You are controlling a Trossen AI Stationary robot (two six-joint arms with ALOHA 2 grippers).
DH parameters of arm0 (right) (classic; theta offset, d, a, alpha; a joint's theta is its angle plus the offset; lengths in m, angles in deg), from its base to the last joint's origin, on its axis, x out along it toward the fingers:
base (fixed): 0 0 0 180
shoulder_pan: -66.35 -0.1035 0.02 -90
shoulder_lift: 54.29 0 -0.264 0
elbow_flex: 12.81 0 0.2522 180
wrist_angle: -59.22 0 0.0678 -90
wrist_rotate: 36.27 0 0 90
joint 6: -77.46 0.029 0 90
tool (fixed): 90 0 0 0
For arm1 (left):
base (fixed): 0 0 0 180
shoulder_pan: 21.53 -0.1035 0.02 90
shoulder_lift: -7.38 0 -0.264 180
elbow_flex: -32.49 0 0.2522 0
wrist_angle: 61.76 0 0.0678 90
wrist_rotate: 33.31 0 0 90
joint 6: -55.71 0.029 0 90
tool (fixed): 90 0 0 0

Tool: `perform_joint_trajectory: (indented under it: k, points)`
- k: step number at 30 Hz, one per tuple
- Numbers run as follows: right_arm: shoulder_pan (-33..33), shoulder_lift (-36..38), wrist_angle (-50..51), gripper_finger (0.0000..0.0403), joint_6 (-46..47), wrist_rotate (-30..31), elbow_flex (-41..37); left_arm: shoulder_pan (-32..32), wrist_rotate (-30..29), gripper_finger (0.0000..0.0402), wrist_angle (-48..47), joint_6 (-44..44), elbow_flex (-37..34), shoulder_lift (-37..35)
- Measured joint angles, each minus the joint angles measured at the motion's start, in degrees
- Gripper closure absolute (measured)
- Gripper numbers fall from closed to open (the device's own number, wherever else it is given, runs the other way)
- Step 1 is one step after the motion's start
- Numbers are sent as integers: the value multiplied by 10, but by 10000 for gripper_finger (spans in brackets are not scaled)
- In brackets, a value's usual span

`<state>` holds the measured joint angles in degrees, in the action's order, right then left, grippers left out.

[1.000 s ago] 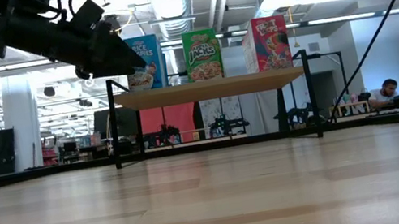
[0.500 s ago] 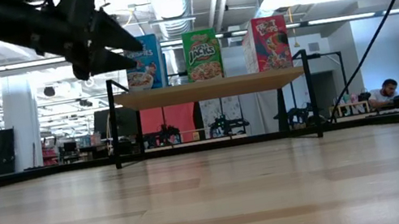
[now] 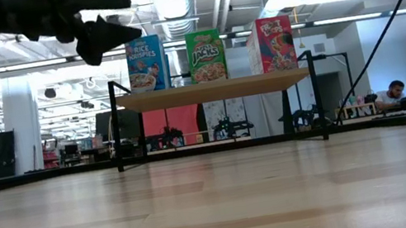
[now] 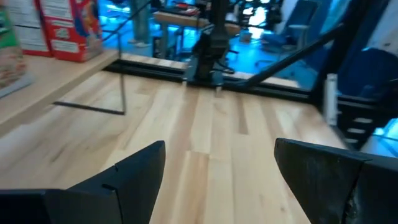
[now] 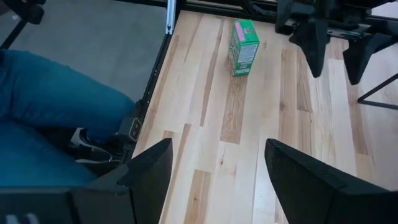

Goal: Stack cereal on shelf
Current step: Put the green cereal box on the shelf aligned with the other green cereal boxes

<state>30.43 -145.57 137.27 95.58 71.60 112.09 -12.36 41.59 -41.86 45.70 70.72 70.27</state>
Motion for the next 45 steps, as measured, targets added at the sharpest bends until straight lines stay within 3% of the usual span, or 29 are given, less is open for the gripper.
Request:
perform_joint_trajectory:
  k: [6,10,15,19,23,29,37,45]
  points:
    - [0,0,0,122,0,0,0,0,25,111,7,-15,0,0]
    - [0,0,0,122,17,0,0,2,31,111,-38,-32,34,0]
    - [0,0,0,122,31,0,0,23,56,111,-258,-30,143,0]
    - [0,0,0,122,40,0,0,60,7,111,-473,-35,238,0]
    - [0,0,0,122,52,0,0,108,-58,111,-576,-63,291,0]
    - [0,0,0,122,55,0,0,189,-79,111,-633,-124,314,0]
    - [2,-27,-2,122,54,3,1,279,-81,111,-730,-282,314,0]
    - [13,-76,-13,122,54,1,0,343,-86,111,-760,-387,314,0]
